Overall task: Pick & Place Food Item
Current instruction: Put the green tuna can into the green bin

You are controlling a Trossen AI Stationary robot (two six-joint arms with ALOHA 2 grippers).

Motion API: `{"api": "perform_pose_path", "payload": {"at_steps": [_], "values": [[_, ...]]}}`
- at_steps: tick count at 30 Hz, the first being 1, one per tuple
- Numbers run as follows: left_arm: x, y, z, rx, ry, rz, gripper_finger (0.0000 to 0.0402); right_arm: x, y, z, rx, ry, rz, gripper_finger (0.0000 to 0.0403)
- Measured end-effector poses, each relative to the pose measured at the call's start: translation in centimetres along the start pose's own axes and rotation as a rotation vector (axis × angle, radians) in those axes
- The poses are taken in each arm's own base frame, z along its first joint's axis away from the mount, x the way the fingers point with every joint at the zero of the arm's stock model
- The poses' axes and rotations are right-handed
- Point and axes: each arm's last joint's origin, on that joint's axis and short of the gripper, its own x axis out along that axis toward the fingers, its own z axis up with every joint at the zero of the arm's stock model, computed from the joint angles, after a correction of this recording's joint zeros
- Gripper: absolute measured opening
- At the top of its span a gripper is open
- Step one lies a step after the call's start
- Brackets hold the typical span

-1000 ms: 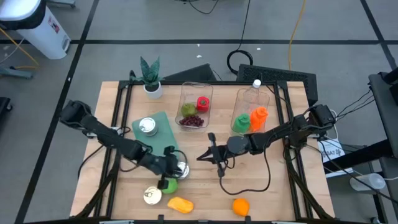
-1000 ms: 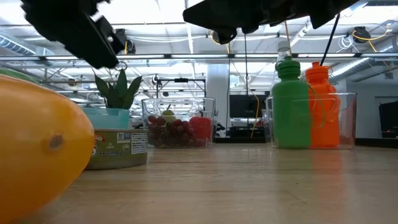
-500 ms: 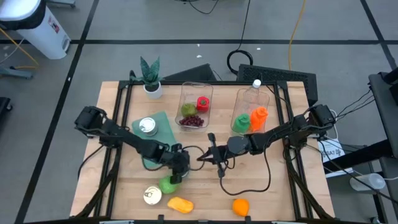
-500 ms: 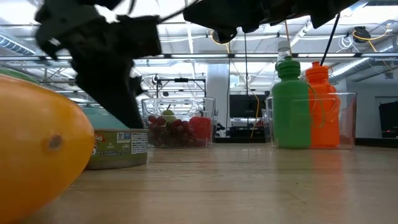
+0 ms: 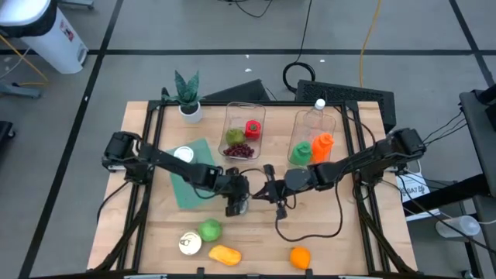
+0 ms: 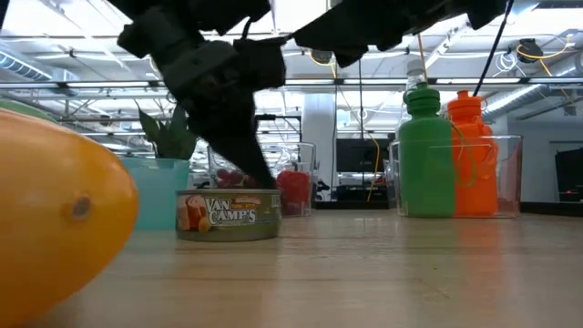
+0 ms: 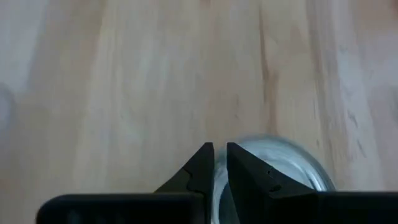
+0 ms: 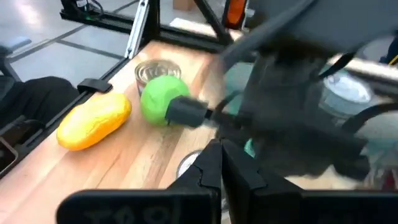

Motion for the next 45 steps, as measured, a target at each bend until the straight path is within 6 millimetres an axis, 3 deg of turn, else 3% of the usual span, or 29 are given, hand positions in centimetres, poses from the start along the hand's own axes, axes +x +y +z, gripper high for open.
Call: {"api": "perform_pose_path", "payload": {"at_steps": [6, 10, 15, 18, 23, 29, 33, 36, 45], "values": [[-3.0, -1.6, 1.1, 0.123, -0.09, -0.052, 0.0049, -0.2, 0.4, -0.4, -0.033, 0.061, 0.013, 0.0004], [-7.6, -3.8, 1.4, 0.242, -0.177, -0.048, 0.0049, -0.2, 0.7, -0.4, -0.075, 0.063, 0.008, 0.0004], [-13.6, -5.6, -0.3, 0.302, -0.346, 0.072, 0.0049, -0.3, 1.5, -0.3, -0.132, 0.065, -0.005, 0.0004], [-15.6, -5.3, -2.3, 0.262, -0.436, 0.116, 0.0049, -0.3, 1.9, 0.0, -0.16, 0.043, -0.061, 0.0005], [-15.2, -3.9, -7.0, 0.191, -0.602, 0.138, 0.0049, 0.1, 2.6, -0.2, -0.206, 0.046, -0.221, 0.0028], [-13.5, -1.6, -12.0, 0.124, -0.633, 0.096, 0.0049, 0.5, 3.1, -0.8, -0.338, 0.114, -0.328, 0.0101], [-14.0, -0.8, -12.8, 0.089, -0.666, 0.089, 0.0049, 0.6, 3.3, 0.3, -0.331, 0.075, -0.278, 0.0142], [-14.5, -0.5, -12.8, 0.065, -0.692, 0.081, 0.0049, 1.6, 3.6, 0.2, -0.337, 0.109, -0.2, 0.0152], [-14.4, -0.6, -12.9, 0.055, -0.683, 0.074, 0.0049, 6.5, 5.4, -3.5, -0.515, 0.322, -0.113, 0.0149]]}}
